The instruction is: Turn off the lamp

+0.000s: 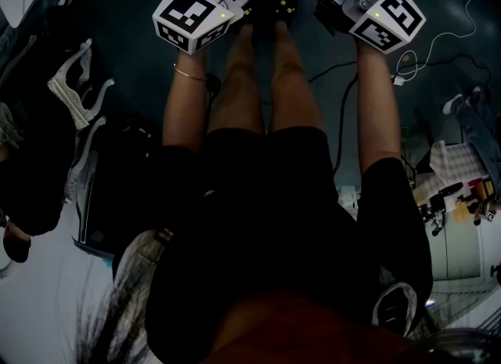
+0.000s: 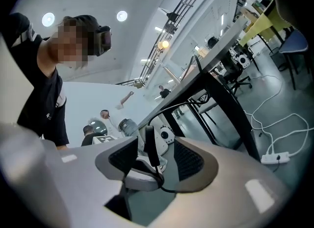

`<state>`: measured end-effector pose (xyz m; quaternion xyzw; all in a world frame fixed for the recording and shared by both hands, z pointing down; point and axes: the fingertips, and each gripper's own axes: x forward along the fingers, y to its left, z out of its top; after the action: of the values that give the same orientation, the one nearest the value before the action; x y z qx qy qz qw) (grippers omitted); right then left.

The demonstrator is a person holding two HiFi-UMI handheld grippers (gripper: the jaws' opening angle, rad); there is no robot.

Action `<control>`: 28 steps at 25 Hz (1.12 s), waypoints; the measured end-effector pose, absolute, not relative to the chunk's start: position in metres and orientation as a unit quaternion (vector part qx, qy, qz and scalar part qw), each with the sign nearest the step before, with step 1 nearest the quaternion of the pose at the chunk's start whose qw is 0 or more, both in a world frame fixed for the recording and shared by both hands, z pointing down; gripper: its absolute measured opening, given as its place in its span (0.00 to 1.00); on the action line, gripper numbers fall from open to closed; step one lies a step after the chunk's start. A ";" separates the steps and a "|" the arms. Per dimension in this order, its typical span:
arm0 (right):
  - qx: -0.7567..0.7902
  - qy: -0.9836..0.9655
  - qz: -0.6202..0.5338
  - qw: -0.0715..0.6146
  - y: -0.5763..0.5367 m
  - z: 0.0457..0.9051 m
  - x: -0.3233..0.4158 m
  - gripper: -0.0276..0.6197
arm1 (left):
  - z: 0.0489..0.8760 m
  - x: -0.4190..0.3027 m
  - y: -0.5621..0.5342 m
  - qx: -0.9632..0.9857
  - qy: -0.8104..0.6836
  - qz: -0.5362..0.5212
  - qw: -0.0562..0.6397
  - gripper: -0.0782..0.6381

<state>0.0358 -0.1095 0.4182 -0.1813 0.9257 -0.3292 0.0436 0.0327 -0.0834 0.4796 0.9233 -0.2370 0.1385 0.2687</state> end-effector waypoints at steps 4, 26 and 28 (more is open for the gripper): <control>-0.175 0.927 -0.331 0.037 -0.106 0.420 0.031 0.35 | 0.476 0.031 -0.086 0.920 -0.251 0.130 0.271 0.13; -0.190 0.917 -0.348 0.041 -0.116 0.428 0.034 0.18 | 0.476 0.040 -0.092 0.921 -0.237 0.144 0.274 0.13; -0.190 0.916 -0.350 0.044 -0.117 0.427 0.034 0.18 | 0.475 0.039 -0.092 0.921 -0.238 0.146 0.272 0.13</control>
<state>0.0339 -0.1168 0.4270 -0.1900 0.9162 -0.3501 0.0441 0.0392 -0.0918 0.4751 0.9208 -0.2384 0.1463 0.2719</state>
